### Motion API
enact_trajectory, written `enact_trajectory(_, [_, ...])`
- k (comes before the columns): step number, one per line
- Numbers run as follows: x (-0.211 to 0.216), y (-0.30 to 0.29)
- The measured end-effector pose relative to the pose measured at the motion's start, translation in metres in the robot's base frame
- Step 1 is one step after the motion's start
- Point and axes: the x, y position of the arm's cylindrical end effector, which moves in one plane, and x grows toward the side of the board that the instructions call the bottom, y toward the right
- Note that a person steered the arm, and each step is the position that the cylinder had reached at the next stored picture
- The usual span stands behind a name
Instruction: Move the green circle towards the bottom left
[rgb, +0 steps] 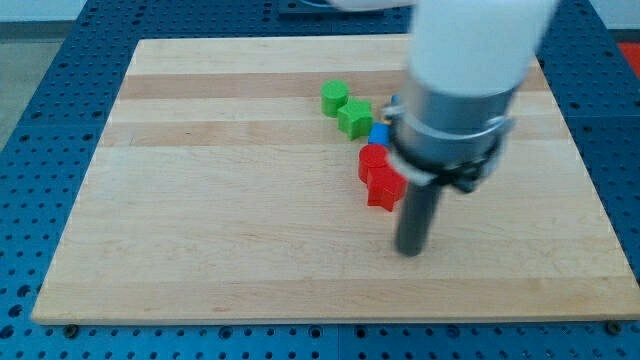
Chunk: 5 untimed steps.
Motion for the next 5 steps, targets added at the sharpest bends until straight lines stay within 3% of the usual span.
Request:
enact_trajectory(2, [-0.006,-0.129])
enact_trajectory(4, [-0.080,-0.129])
enact_trajectory(5, [-0.096,-0.115])
